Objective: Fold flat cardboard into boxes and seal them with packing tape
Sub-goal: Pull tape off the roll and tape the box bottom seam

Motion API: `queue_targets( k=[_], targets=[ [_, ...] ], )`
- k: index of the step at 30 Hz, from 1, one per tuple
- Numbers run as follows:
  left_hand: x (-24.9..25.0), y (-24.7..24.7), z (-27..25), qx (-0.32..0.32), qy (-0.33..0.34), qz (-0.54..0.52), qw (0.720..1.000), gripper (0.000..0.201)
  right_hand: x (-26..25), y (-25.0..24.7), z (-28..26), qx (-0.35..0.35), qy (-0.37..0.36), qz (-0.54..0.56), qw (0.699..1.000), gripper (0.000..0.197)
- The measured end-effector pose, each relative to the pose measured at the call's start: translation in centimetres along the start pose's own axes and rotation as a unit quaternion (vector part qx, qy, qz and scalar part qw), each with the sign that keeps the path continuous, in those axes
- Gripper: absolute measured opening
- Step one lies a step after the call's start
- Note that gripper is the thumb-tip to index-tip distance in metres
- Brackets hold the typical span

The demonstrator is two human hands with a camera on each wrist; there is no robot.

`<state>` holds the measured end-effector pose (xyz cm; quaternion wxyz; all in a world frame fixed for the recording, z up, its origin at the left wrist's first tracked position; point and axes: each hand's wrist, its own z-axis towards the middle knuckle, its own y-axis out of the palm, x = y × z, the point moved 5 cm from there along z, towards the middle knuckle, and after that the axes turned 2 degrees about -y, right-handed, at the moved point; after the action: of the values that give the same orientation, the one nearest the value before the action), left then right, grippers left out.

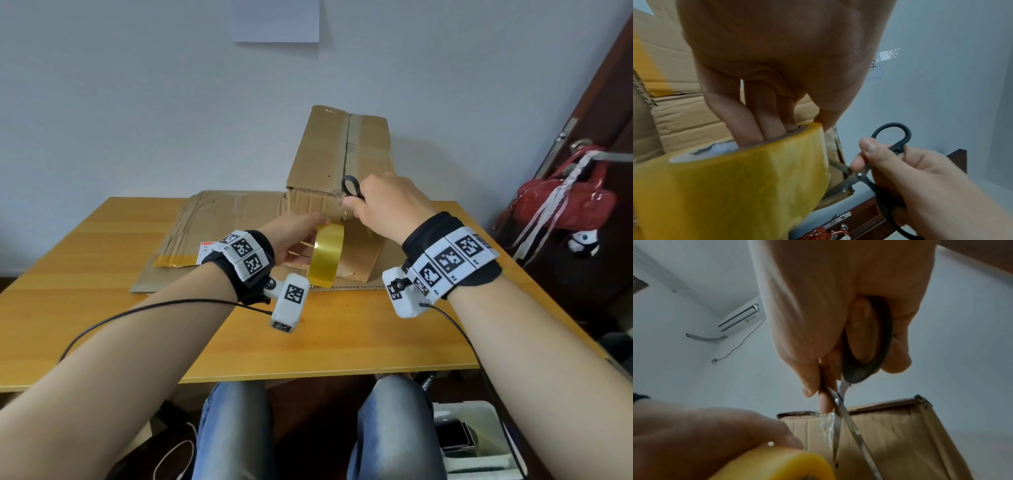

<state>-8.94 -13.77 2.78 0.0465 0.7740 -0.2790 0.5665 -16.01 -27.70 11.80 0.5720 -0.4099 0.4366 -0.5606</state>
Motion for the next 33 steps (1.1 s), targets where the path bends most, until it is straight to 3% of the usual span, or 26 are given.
queue_targets(
  k=[4, 15, 17, 21, 25, 33],
  targets=[
    [-1.1, -0.6, 0.3, 0.021, -0.016, 0.025, 0.999, 0.028, 0.7, 0.2, -0.4, -0.008, 0.021, -0.004, 1.0, 0.046],
    [-1.4, -0.1, 0.3, -0.002, -0.031, 0.042, 0.999, 0.03, 1.5, -0.3, -0.7, 0.062, 0.03, 0.083, 0.994, 0.05],
    [-1.5, 0.1, 0.3, -0.012, -0.039, 0.047, 0.998, 0.03, 2.5, 0.8, -0.7, 0.044, 0.043, 0.101, 0.993, 0.048],
    [-1.6, 1.6, 0.4, -0.051, -0.052, 0.063, 0.995, 0.029, 5.4, 4.7, -1.3, -0.061, 0.091, 0.155, 0.982, 0.044],
    [-1.2, 3.9, 0.7, -0.071, -0.05, 0.068, 0.994, 0.031, 9.3, 8.1, -3.0, -0.115, 0.187, 0.248, 0.944, 0.052],
    [-1.5, 7.3, 1.9, -0.117, -0.062, 0.061, 0.989, 0.027, 16.2, 16.4, -7.5, -0.21, 0.337, 0.397, 0.827, 0.033]
  ],
)
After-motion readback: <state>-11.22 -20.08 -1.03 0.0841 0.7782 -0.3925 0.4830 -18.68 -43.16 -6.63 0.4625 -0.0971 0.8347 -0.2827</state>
